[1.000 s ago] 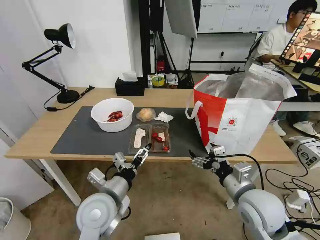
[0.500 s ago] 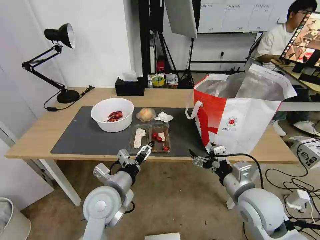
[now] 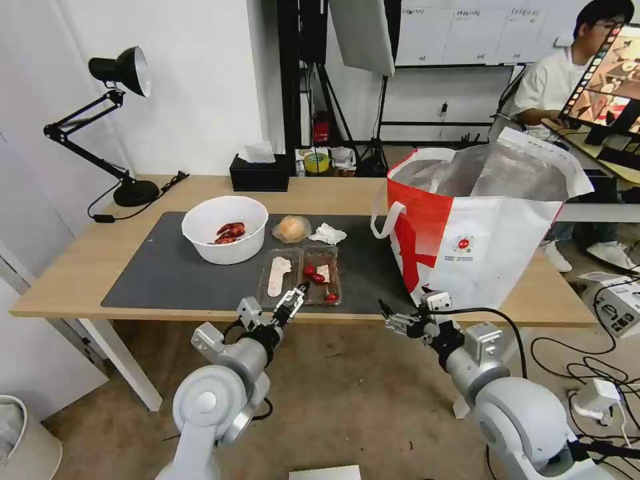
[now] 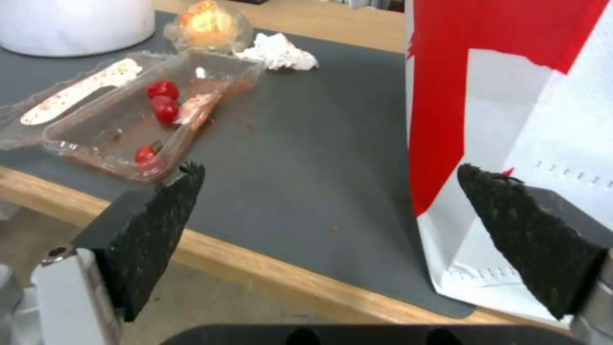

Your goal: Pick up the trash from the table and place it into the takeout bag.

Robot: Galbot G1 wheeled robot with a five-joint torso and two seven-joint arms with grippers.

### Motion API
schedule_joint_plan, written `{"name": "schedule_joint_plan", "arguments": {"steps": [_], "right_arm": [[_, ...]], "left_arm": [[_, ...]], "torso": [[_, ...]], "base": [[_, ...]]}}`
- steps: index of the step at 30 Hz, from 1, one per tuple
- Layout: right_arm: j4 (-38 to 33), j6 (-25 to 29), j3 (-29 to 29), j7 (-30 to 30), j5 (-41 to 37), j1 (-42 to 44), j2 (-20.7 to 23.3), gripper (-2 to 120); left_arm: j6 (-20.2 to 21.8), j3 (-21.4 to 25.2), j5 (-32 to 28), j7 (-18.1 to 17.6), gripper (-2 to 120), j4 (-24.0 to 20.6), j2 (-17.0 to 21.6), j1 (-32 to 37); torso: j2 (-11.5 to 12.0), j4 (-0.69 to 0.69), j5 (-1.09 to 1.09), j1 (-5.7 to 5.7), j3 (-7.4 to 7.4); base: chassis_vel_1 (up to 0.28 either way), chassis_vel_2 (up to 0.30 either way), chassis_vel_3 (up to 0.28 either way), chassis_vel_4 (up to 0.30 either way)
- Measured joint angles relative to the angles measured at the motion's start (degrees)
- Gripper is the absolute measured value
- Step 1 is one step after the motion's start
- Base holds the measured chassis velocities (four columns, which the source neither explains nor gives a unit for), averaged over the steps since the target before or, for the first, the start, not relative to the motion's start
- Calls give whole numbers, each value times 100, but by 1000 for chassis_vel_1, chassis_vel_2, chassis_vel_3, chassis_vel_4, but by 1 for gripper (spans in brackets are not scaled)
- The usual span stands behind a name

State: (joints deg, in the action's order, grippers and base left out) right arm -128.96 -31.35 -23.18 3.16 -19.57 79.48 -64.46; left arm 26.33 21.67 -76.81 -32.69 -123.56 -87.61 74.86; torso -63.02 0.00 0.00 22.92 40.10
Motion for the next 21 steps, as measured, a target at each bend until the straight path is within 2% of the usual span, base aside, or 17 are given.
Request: {"name": "schedule_joint_plan", "arguments": {"steps": [21], "right_arm": [[110,4,51,12,21,-19,-57,100]], "left_arm": [[-62,-9,-70,-49,100,303,-21,-275]], "torso": [[0,0,0,0,0]], "base": [[0,0,0,0]]}}
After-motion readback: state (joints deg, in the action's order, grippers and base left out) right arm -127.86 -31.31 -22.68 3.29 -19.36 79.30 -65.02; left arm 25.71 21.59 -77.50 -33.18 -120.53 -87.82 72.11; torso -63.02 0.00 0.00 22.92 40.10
